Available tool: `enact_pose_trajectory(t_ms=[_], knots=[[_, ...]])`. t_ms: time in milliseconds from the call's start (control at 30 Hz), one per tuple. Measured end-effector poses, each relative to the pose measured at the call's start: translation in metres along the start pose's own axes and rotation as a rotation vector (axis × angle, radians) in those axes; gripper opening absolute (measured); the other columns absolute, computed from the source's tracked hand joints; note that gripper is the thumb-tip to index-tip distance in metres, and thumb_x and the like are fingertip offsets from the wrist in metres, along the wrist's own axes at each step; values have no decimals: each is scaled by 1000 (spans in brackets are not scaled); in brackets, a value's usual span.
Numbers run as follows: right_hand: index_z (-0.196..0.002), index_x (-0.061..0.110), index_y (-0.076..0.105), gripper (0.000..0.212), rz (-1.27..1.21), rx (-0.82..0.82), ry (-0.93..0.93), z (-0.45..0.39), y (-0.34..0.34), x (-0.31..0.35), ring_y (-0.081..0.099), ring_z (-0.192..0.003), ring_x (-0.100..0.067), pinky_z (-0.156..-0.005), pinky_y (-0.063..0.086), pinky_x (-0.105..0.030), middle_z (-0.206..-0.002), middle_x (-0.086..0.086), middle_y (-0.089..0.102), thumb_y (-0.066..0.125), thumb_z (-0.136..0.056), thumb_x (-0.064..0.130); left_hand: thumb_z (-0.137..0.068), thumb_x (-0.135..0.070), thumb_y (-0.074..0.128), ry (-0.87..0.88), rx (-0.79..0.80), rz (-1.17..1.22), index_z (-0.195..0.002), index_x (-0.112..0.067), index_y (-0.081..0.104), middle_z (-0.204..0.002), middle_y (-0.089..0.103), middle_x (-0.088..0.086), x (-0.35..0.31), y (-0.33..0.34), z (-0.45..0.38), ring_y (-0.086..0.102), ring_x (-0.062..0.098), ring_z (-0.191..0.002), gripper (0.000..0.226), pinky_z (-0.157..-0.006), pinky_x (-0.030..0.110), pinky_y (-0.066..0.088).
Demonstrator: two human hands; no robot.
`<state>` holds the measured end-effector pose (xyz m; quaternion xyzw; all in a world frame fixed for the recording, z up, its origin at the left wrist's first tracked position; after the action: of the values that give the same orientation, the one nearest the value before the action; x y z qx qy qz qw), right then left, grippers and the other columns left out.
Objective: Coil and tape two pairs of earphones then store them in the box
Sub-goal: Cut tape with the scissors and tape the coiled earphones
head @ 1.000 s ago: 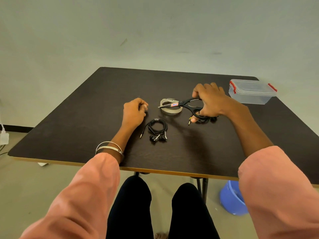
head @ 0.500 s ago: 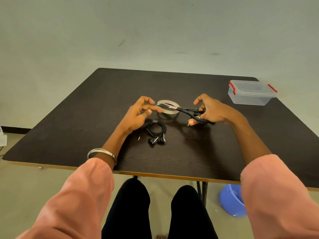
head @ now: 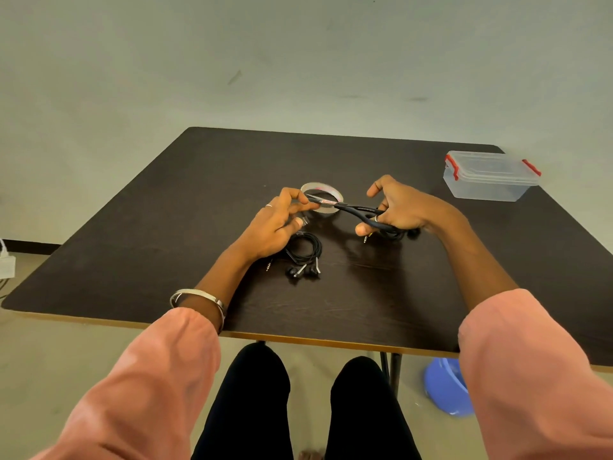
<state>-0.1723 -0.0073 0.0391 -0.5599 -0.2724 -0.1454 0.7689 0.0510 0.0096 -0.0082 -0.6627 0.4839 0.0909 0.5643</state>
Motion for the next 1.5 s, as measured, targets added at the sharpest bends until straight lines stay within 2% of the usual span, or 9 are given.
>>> enact_pose_trajectory(t_ms=[233,367,500,633,800,1000,1100,1200,1500], knots=[[-127,20,35,87,74,-35,0,-1,-1,11,56,-95,-24,-76,43,-35,-100,-7,55,86,-60,44,-93,-26,36,-63,-20,-216,-116,-21,35,-127,58,-22,5,2,-3,41,15,-112,23,-99,46,34],[-130,17,33,90,70,-92,5,-2,-4,16,53,-100,-25,-78,41,-36,-108,-9,50,88,-62,38,-94,-35,30,-108,-24,-196,-132,-13,43,-105,33,-49,6,-1,-3,33,8,-111,46,-100,39,30],[-129,18,31,96,78,-157,22,-3,-9,17,54,-106,-30,-90,47,-45,-113,-12,50,90,-56,39,-103,-27,33,-143,-7,-211,-136,-17,42,-102,26,-50,9,0,-5,25,2,-111,36,-93,29,15],[-129,14,31,94,3,-197,23,-3,-10,18,55,-104,-28,-82,45,-37,-112,-12,51,88,-59,40,-103,-27,33,-166,9,-229,-133,-21,38,-107,30,-51,8,1,-5,25,4,-110,31,-90,30,15],[-127,12,35,90,-32,-386,4,0,-34,34,52,-108,-28,-91,45,-42,-113,-9,49,85,-60,47,-90,-45,23,-183,47,-247,-129,-26,35,-129,40,-39,11,2,-6,29,7,-115,44,-89,31,15],[-118,19,37,85,-163,-443,117,24,-20,0,56,-102,-29,-85,49,-43,-114,-12,53,88,-56,49,-104,-31,29,-230,46,-114,-131,-37,44,-124,37,-32,16,-1,-7,31,4,-120,32,-100,31,13],[-110,23,38,79,-234,-538,209,47,-14,-32,57,-101,-30,-91,49,-50,-110,-11,54,88,-56,50,-103,-33,32,-210,-2,145,-133,-14,41,-126,49,-33,11,-5,-5,48,-4,-105,36,-104,30,28],[-106,24,37,70,-261,-646,287,73,-14,-60,56,-104,-31,-95,45,-53,-106,-8,55,86,-61,46,-105,-23,33,-179,-147,346,-121,-10,35,-124,63,-14,4,-14,-1,57,5,-93,20,-80,13,43],[-120,13,47,45,-74,-855,571,131,-1,-101,39,-124,-40,-101,33,-48,-128,-21,51,71,-83,20,-98,-23,52,-232,-393,488,-97,-15,63,-102,73,-3,-42,-5,-14,60,5,-69,14,-62,23,45]])
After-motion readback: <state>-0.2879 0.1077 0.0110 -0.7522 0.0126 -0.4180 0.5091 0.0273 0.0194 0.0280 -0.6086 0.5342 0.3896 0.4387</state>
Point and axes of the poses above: each hand's wrist, its own z-axis away from the middle knuckle, its own y-axis out of the palm, x = y × z, the point moved 5 cm from there along -z, towards the middle knuckle
